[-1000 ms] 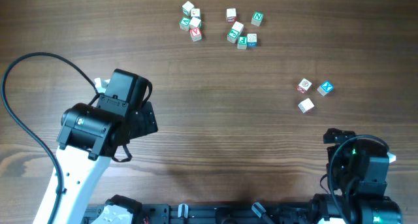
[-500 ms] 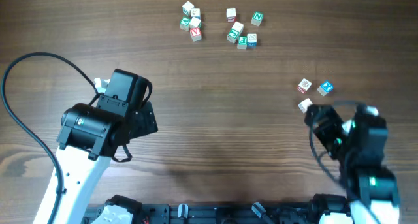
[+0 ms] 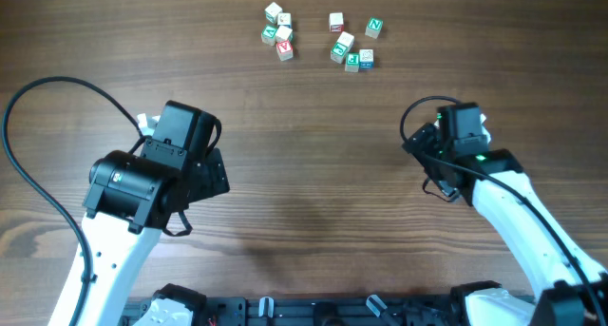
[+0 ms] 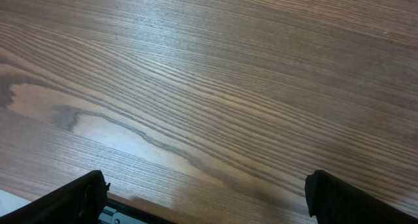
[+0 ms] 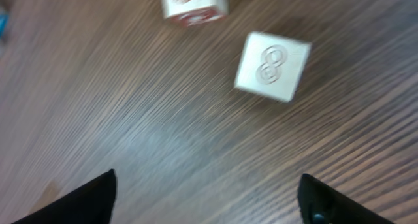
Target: Form a circle
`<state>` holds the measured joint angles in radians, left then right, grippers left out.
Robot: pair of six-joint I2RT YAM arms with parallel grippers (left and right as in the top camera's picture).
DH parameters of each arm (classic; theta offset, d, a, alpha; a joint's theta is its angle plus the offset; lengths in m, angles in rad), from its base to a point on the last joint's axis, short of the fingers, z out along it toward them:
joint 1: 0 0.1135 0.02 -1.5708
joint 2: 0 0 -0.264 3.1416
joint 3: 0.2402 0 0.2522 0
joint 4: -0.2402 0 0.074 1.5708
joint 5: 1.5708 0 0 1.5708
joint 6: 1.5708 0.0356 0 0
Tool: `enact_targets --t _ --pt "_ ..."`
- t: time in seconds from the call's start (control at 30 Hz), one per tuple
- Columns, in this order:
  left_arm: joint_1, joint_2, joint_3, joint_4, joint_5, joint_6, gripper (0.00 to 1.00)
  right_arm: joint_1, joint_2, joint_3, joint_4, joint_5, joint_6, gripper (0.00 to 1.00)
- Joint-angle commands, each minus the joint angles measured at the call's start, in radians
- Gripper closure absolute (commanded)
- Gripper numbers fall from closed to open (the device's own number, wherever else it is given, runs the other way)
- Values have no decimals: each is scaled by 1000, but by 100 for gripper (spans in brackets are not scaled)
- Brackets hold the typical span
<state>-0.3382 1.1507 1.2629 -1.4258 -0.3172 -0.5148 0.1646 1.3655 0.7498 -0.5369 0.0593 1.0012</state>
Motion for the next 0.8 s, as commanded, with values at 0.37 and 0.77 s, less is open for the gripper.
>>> enact_targets --t 0.37,0.77 --pt "8 -10 -3 0 -13 -18 0 10 106 18 108 259 18 26" --pt "8 -10 -3 0 -13 -18 0 10 176 16 163 259 20 33"
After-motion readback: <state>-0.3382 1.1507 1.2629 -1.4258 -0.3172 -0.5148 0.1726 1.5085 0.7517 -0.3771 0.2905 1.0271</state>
